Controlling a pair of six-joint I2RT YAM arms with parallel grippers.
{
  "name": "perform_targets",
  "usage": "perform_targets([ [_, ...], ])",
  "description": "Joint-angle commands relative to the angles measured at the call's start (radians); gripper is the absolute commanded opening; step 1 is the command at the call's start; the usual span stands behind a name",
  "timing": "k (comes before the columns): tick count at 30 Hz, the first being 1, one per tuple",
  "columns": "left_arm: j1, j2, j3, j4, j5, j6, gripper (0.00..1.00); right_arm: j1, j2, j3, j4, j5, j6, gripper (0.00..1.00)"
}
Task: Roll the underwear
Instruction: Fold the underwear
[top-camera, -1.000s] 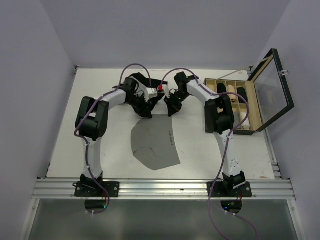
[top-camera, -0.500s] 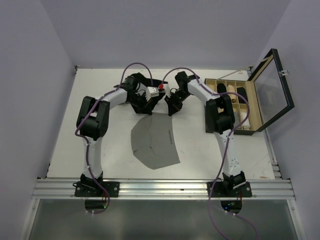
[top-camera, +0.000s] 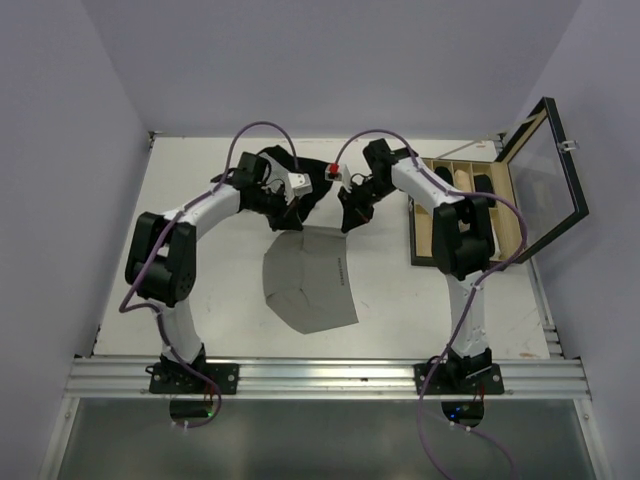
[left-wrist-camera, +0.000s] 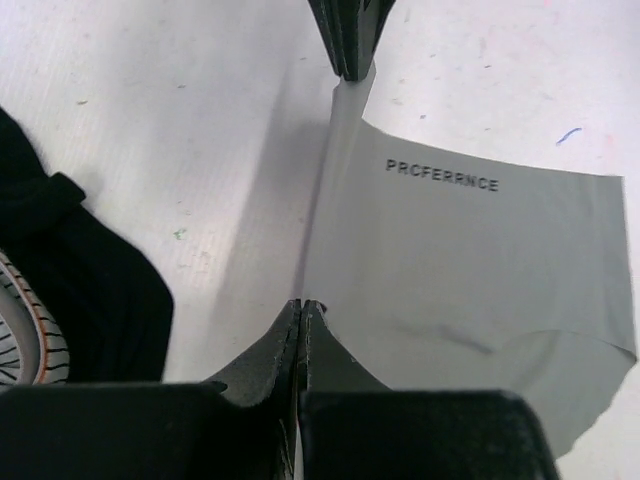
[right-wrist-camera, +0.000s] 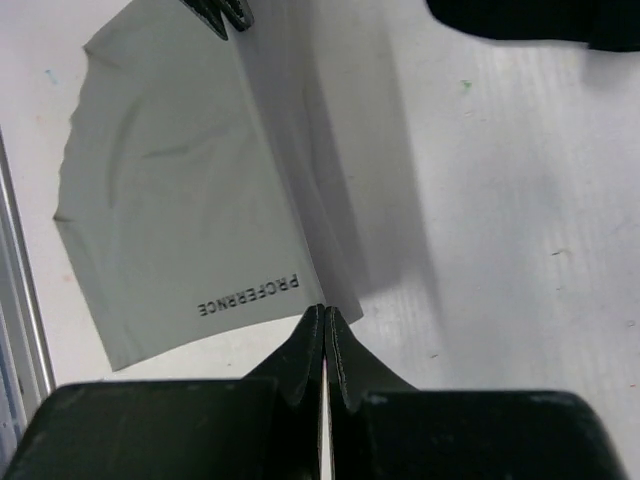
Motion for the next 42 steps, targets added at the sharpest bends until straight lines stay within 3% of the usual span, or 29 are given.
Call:
perform_targets([
  [1, -0.012, -0.114, -0.070, 0.006, 0.046, -0.011, 0.00, 0.002, -0.125, -0.086, -0.006, -0.045, -0.040, 0.00],
  [9, -0.110, -0.289, -0.265, 0.027, 0.046, -0.067, 0.00, 0.059, -0.290, -0.322, 0.017, -0.068, -0.054, 0.00],
  [16, -0.148, -0.396, -0.390, 0.045, 0.026, -0.103, 0.00, 0.067, -0.389, -0.435, 0.017, -0.051, -0.072, 0.00],
  [26, -0.177, -0.426, -0.417, -0.085, 0.029, -0.015, 0.00, 0.116, -0.484, -0.587, 0.067, -0.048, -0.048, 0.00],
  [42, -0.274, -0.464, -0.492, -0.086, -0.015, -0.017, 0.00, 0.152, -0.559, -0.718, 0.091, -0.015, -0.068, 0.00],
])
